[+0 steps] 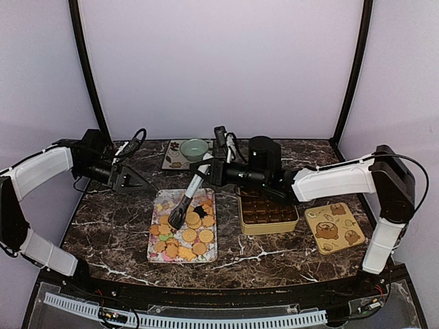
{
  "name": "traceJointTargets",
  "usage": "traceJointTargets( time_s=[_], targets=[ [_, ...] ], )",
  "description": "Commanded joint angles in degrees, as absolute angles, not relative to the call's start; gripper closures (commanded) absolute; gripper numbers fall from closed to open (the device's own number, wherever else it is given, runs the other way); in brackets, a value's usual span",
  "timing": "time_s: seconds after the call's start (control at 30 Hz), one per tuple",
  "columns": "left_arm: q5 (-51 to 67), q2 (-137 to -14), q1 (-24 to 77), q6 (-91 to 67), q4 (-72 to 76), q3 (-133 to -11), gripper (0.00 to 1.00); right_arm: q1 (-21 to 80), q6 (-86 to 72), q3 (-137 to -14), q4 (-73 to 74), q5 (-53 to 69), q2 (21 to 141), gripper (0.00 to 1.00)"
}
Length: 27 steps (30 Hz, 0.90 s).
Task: Pack the cookies
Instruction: Pass from the right arm to the left
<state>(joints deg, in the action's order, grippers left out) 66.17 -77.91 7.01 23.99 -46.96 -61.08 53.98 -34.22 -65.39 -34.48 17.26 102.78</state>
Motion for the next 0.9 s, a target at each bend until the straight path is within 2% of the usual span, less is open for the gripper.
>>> traceJointTargets(
  time_s=[0.0, 0.27, 0.67, 0.87],
  targets=[
    [70.8, -79.5, 11.0, 28.4, -49.6, -60.0, 0.12, 53.2, -43.4, -68.7, -47.3, 22.9, 102.8, 0.86],
    [72.8, -81.6, 13.4, 27.9, -48.0, -60.3, 0.14, 53.0, -45.2, -69.7, -48.3, 23.2, 103.3, 0.76],
    [71.9, -83.1, 14.4, 30.6, -50.0, -59.8, 0.22, 53.1, -45.4, -70.4, -48.6, 22.7, 103.5, 0.72],
    [71.5, -83.9, 14.7, 30.2, -49.5, -59.9, 0.31, 53.1, -45.2, -70.7, -48.5, 22.4, 103.4, 0.70]
  ],
)
